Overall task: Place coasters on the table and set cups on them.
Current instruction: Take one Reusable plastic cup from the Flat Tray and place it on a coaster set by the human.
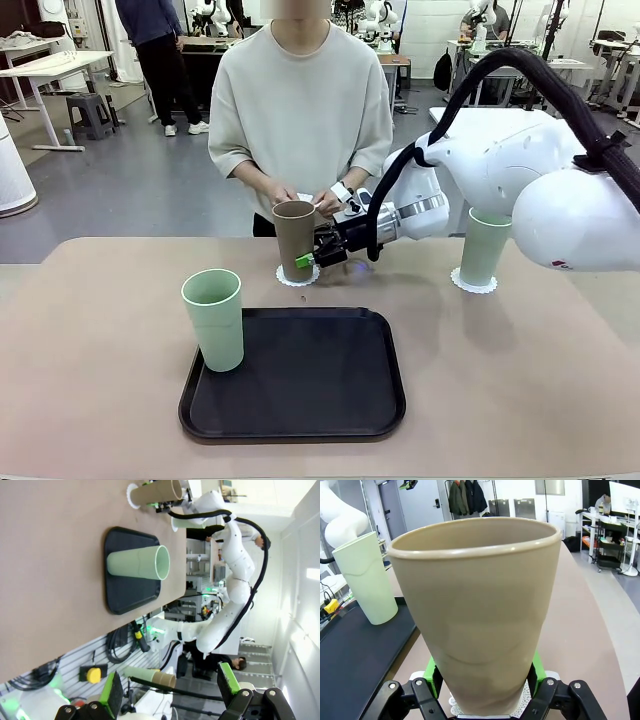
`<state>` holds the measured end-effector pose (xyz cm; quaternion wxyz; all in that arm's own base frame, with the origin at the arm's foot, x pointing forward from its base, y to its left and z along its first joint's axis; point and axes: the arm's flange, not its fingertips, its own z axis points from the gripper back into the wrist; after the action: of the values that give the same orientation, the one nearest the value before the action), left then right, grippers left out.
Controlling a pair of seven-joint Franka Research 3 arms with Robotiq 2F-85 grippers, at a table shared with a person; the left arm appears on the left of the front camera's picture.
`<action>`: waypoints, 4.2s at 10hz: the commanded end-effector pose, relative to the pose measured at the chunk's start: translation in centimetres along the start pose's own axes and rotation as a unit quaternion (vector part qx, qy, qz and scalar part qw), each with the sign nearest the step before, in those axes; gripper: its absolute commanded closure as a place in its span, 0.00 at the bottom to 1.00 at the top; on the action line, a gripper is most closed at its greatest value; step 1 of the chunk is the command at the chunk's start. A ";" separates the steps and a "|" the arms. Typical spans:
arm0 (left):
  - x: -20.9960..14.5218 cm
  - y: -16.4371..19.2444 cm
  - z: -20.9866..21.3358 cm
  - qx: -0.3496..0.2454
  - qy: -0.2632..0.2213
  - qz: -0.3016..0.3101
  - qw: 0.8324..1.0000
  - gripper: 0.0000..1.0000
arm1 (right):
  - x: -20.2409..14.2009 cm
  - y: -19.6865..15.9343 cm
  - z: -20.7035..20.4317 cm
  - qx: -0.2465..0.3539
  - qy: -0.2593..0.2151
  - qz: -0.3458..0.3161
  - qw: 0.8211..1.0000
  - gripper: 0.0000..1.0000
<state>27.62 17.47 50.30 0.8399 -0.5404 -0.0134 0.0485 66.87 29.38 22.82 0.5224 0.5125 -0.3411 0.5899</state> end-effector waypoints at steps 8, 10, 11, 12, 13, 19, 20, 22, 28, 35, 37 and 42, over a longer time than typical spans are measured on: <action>-0.1 -0.2 0.1 -0.006 -0.003 -0.001 1.000 0.00 | 0.5 -1.0 0.1 0.020 0.026 -0.020 0.999 0.00; -0.1 -0.2 0.1 -0.006 -0.003 -0.001 1.000 0.00 | 0.7 -0.9 0.2 0.026 0.048 -0.028 0.998 0.00; -0.1 -0.2 0.1 -0.006 -0.003 -0.001 1.000 0.00 | 1.0 -0.9 0.4 0.025 0.062 -0.030 0.997 0.00; -0.1 -0.2 0.1 -0.006 -0.003 -0.001 1.000 0.00 | 1.4 -0.8 0.5 0.026 0.076 -0.033 0.996 0.00; -0.1 -0.2 0.1 -0.006 -0.003 -0.001 1.000 0.00 | 1.7 -0.7 0.7 0.024 0.087 -0.036 0.995 0.00; -0.1 -0.2 0.1 -0.006 -0.003 -0.001 1.000 0.00 | 3.3 -0.7 3.9 -0.028 0.146 -0.045 0.988 0.00; -0.1 -0.2 0.1 -0.006 -0.003 -0.001 1.000 0.00 | 3.9 -0.5 4.9 -0.045 0.168 -0.048 0.984 0.00; -0.1 -0.2 0.1 -0.006 -0.003 -0.001 1.000 0.00 | 6.0 0.8 7.0 -0.076 0.234 -0.069 0.967 0.00; -0.1 -0.2 0.1 -0.006 -0.003 -0.001 1.000 0.00 | 16.9 10.6 8.1 -0.254 0.417 -0.214 0.846 0.00; -0.1 -0.2 0.1 -0.006 -0.003 -0.001 1.000 0.00 | 24.3 22.8 7.1 -0.408 0.478 -0.442 0.640 0.00; -0.1 -0.2 0.1 -0.006 -0.003 -0.001 1.000 0.00 | 24.8 22.2 8.5 -0.364 0.447 -0.422 0.700 0.00; -0.1 -0.2 0.1 -0.006 -0.003 -0.001 1.000 0.00 | 23.9 23.4 7.9 -0.425 0.476 -0.432 0.637 0.00</action>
<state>27.63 17.47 50.28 0.8398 -0.5405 -0.0130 0.0487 47.97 23.18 51.20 0.9656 -0.0176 0.0056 0.2593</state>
